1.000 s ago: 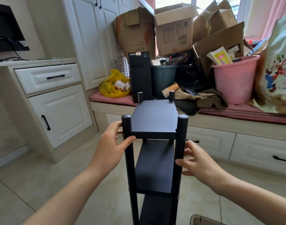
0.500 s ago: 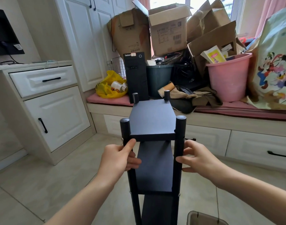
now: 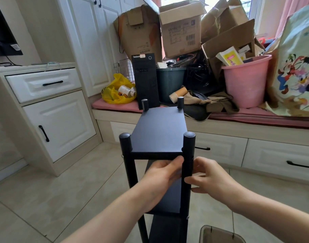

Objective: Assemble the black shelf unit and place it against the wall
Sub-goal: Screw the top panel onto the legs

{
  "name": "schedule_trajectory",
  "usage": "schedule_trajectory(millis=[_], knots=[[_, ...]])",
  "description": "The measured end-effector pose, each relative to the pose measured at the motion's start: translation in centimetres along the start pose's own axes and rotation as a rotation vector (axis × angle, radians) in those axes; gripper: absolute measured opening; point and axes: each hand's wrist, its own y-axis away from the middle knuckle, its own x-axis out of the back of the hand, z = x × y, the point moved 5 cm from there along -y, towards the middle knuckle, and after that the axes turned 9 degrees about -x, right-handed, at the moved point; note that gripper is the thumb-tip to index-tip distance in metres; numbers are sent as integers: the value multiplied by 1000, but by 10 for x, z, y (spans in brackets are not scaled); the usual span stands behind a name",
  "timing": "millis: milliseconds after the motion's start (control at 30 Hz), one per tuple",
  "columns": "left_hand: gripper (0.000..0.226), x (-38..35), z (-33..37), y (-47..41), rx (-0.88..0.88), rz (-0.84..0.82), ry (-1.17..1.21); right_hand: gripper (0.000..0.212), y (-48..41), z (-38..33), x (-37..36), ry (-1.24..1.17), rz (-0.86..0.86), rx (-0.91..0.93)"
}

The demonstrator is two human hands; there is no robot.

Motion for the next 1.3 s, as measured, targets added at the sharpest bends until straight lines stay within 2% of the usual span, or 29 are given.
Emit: schedule_trajectory(millis=[133, 233, 333, 400, 533, 700, 900, 1300], knots=[[44, -2, -3, -4, -73, 8, -14, 14, 4, -8, 11, 35, -19, -9], [45, -1, -1, -6, -114, 40, -3, 22, 8, -18, 25, 77, 15, 8], [47, -2, -1, -6, -157, 55, 71, 36, 13, -35, 40, 101, 152, 140], [46, -4, -1, -5, -167, 52, 101, 37, 18, -49, 48, 75, 210, 264], [45, -5, -2, -5, -184, 50, 103, 42, 25, -64, 49, 3, 127, 394], [46, -4, -3, -7, -196, 60, 76, 35, 23, -69, 46, 57, 123, 434], [46, -4, -4, -10, -198, 62, 67, 37, 23, -71, 51, 150, 171, 482], [44, 13, 8, -19, -182, 16, 43, 34, 9, -72, 37, 76, 216, 482]])
